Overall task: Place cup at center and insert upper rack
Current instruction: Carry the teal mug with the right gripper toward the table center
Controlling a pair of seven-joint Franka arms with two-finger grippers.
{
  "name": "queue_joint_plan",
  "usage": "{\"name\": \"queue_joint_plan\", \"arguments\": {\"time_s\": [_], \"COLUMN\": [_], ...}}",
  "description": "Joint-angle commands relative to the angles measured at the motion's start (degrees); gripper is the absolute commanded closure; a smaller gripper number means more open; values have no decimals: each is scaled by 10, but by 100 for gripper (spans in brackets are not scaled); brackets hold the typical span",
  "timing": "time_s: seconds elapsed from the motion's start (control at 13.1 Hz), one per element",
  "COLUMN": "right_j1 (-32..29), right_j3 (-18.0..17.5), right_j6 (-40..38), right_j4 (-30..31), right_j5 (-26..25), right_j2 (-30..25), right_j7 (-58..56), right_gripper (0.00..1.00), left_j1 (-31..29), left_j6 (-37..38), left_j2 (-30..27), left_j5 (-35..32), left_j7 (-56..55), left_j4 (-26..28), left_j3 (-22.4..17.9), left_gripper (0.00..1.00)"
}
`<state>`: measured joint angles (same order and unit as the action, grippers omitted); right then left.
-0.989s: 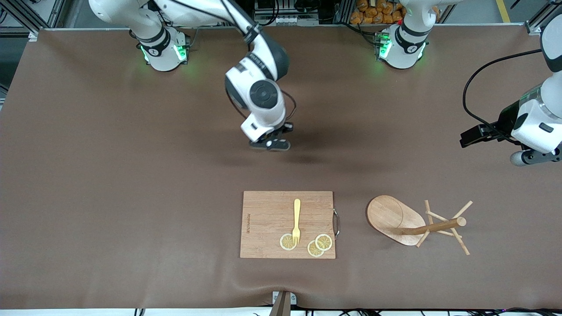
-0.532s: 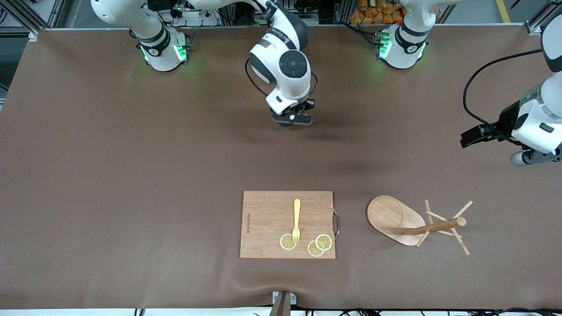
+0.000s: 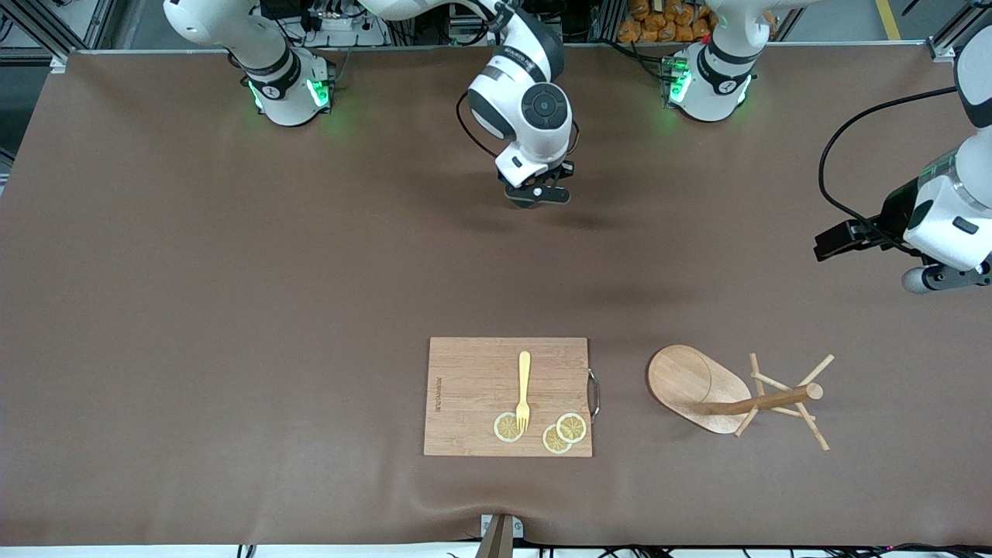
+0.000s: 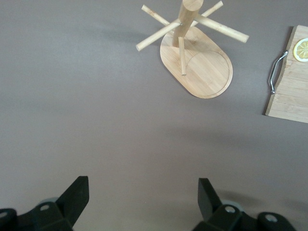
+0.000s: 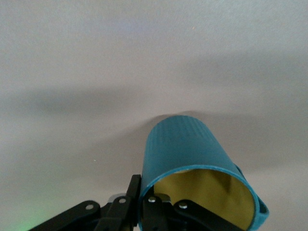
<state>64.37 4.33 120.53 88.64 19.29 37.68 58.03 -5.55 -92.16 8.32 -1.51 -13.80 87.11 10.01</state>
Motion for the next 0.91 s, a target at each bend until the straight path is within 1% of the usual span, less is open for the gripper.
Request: {"name": "queue_joint_plan", "arguments": {"time_s": [0.0,0.23,0.38,0.53,0.61,0.76,0.84], "right_j1": [15,19,19,19,19,16,16], "right_j3": [5,5,5,5,5,5,5], "right_j6": [-5,-5,-5,-5,-4,10,22], "right_j4": [-20,-19,-19,-19,-19,-19,-18], "right_j5": [2,1,-9,-14,-15,-14,-14], "right_j2": [11,12,15,20,21,22,22], "right_j7": [9,-17,-18,-19,-19,-19,-19], "right_gripper": [100,100,100,97,89,70,63], "left_j1": [-4,-4,-3,-3,-3,2,4], "left_j6": [-4,-3,-3,-3,-3,-3,-3], "left_j2": [-5,-8,-7,-5,-3,-1,-1], "left_j5": [-16,-16,-16,-15,-15,-15,-15], "left_j7": [14,14,14,13,13,12,8], "left_j4": [-2,-2,-2,-1,-1,0,-1], "left_j3": [4,4,4,4,4,4,6], "left_gripper": [0,0,0,0,0,0,0]}}
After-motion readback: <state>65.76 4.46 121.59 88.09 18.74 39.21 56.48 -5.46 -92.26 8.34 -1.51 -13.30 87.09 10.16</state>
